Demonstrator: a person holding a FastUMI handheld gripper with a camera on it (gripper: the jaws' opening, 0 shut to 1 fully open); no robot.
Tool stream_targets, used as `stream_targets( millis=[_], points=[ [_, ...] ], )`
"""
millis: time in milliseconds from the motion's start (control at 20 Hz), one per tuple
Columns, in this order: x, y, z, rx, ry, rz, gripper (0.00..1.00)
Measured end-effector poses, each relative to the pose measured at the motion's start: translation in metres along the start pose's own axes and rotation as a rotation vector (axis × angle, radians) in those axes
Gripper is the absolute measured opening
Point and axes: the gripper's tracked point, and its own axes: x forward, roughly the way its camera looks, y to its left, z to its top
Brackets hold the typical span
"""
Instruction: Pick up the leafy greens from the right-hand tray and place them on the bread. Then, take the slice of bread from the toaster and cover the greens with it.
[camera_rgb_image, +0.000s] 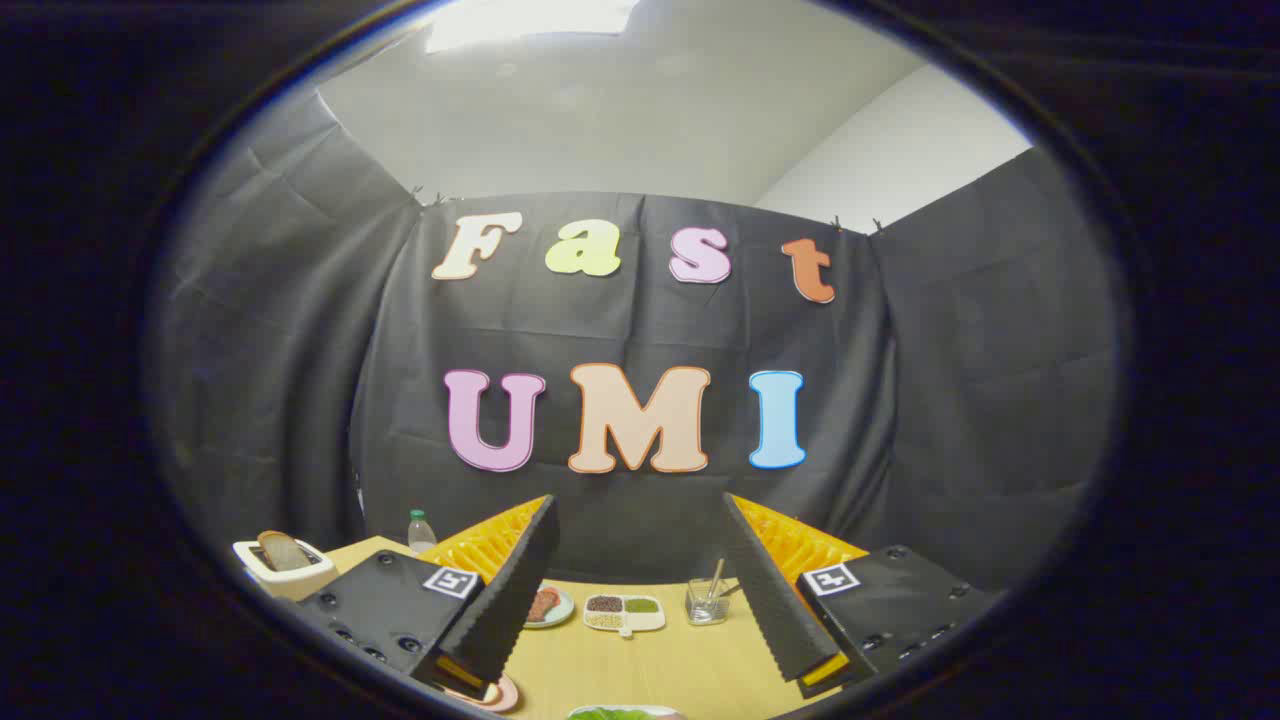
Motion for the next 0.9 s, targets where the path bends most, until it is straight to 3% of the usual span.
stream_targets(
  millis=[900],
  points=[
    [0.014, -0.016, -0.004, 0.002, 0.010, 0.051, 1.00]
  ],
)
